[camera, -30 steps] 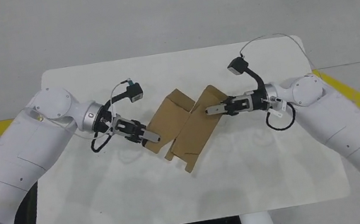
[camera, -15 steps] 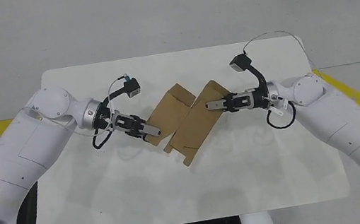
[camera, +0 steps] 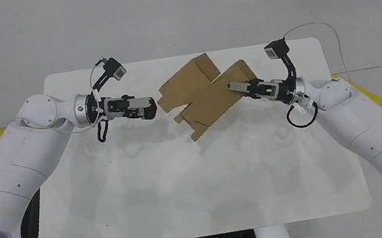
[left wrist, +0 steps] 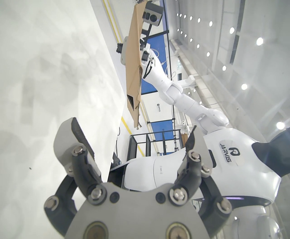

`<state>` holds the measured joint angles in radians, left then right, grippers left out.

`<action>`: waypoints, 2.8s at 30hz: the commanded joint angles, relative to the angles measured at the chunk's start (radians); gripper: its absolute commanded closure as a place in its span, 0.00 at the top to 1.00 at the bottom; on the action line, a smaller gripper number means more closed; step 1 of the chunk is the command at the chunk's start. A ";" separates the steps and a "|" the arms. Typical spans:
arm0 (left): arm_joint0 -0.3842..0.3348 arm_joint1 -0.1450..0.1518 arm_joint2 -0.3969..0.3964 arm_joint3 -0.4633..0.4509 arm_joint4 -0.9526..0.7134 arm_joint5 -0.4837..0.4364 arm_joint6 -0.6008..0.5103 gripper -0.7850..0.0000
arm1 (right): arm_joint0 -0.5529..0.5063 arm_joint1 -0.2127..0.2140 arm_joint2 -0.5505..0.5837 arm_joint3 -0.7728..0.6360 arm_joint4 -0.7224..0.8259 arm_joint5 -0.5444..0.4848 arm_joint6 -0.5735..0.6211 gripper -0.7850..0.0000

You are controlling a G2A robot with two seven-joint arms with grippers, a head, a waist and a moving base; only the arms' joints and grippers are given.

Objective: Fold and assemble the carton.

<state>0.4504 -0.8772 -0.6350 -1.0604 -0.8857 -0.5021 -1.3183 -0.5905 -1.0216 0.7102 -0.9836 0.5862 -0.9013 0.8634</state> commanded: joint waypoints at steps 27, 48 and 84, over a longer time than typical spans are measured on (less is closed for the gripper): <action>0.029 -0.086 -0.136 0.090 -0.120 0.045 -0.045 1.00 | 0.019 -0.091 0.009 0.003 -0.283 0.057 -0.261 0.00; 0.063 -0.109 -0.243 0.065 -0.031 0.052 -0.051 1.00 | 0.006 -0.127 0.039 0.029 -0.338 0.059 -0.262 0.00; 0.047 -0.170 -0.261 0.207 0.124 -0.002 0.002 0.68 | 0.031 -0.193 0.057 0.122 -0.354 0.017 -0.216 0.00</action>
<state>0.4974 -1.0456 -0.8964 -0.8571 -0.7663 -0.5034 -1.3167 -0.5596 -1.2134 0.7663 -0.8629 0.2330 -0.8836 0.6476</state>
